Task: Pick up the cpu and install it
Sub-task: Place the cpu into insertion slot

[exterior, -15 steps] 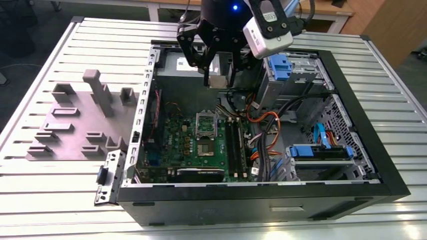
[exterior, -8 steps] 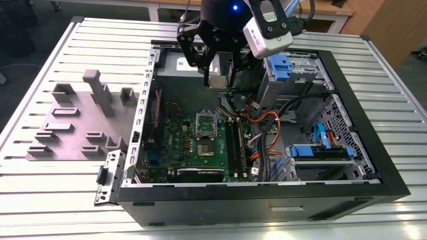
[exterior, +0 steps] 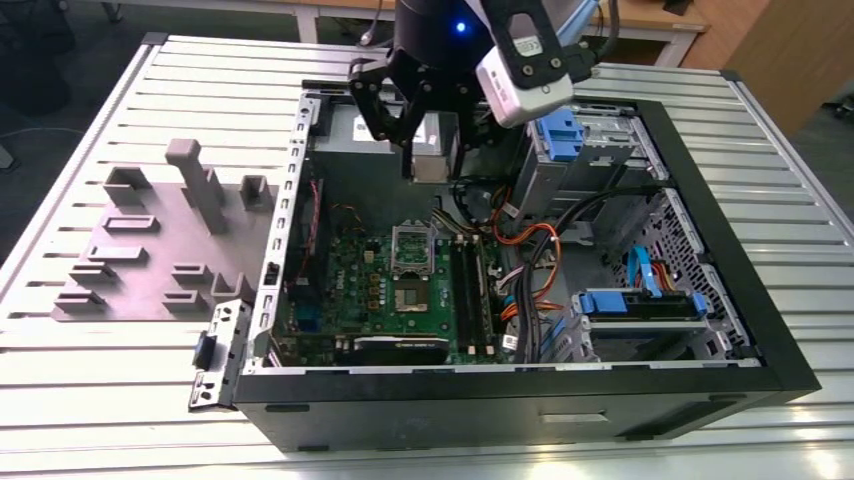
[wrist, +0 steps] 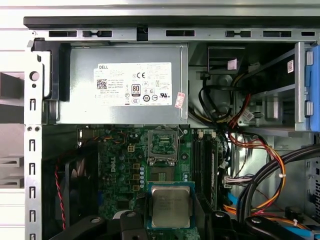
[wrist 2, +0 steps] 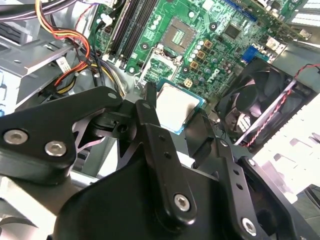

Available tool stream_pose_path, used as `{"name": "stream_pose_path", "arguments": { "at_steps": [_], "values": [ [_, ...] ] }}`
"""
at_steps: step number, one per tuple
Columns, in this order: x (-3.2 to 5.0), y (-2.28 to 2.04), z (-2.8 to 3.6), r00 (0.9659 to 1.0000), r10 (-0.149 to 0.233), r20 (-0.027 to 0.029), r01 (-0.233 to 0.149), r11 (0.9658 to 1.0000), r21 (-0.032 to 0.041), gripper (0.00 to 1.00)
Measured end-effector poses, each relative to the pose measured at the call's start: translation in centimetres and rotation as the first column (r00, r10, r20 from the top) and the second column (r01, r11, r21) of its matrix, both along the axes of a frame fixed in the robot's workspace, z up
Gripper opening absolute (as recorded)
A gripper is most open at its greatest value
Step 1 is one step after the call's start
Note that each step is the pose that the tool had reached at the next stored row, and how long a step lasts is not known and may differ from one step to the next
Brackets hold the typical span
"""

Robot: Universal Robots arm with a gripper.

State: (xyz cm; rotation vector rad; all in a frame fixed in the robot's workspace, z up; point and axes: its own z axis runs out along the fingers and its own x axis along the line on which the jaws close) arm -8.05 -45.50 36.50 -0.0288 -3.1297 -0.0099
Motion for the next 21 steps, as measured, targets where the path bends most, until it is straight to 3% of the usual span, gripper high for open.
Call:
{"name": "stream_pose_path", "arguments": {
  "at_steps": [6, 14, 21],
  "values": [
    [-0.01, -0.15, -1.1, 0.9997, 0.023, -0.0007, -0.023, 0.9997, 0.0001, 0.47],
    [-0.01, -1.19, -2.54, 0.9994, 0.034, -0.001, -0.034, 0.9994, 0.0, 0.47],
    [-0.02, -1.39, -3.82, 0.9994, 0.034, -0.001, -0.034, 0.9994, 0.0, 0.47]
  ]
}}
